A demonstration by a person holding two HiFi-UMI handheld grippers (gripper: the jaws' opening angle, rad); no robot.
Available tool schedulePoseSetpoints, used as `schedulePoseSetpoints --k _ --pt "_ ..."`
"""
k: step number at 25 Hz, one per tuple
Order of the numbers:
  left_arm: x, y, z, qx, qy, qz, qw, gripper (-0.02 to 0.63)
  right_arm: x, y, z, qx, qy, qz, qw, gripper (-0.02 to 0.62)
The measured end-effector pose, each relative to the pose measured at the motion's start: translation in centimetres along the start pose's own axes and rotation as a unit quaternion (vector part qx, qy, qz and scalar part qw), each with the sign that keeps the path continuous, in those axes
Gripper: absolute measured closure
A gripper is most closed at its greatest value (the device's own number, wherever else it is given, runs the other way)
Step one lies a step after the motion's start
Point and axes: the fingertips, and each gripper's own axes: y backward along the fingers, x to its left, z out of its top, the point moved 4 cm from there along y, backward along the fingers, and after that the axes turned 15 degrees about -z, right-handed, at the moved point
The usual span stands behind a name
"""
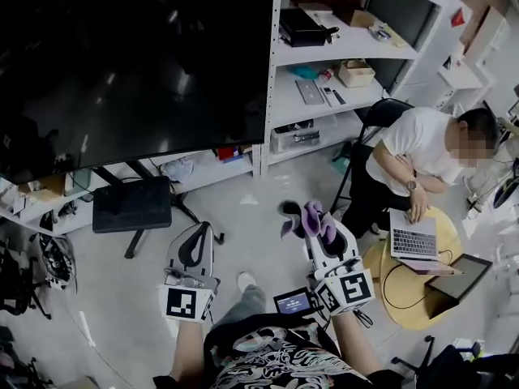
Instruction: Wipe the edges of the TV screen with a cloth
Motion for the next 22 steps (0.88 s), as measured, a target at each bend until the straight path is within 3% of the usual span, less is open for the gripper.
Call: schedulePoseSetpoints --k 2,6,22 --pt "2.0 -1.0 -0.1 -0.001 -0.005 0.003 1.0000 0.588 0.6 -2.3 -0.1 0.001 0.003 -0.009 1.000 0.456" --pt "5.2 -2.7 -0.3 -0.028 0.026 0.018 0.9991 0.588 1.7 -5.9 -0.3 0.006 0.006 -0.024 1.000 0.456" --pt "11.3 -6.4 -2.2 -0.017 0.038 0.008 0.9991 0.588 2.7 -13.0 -1.4 0.026 0.023 -0.046 0.998 0.456"
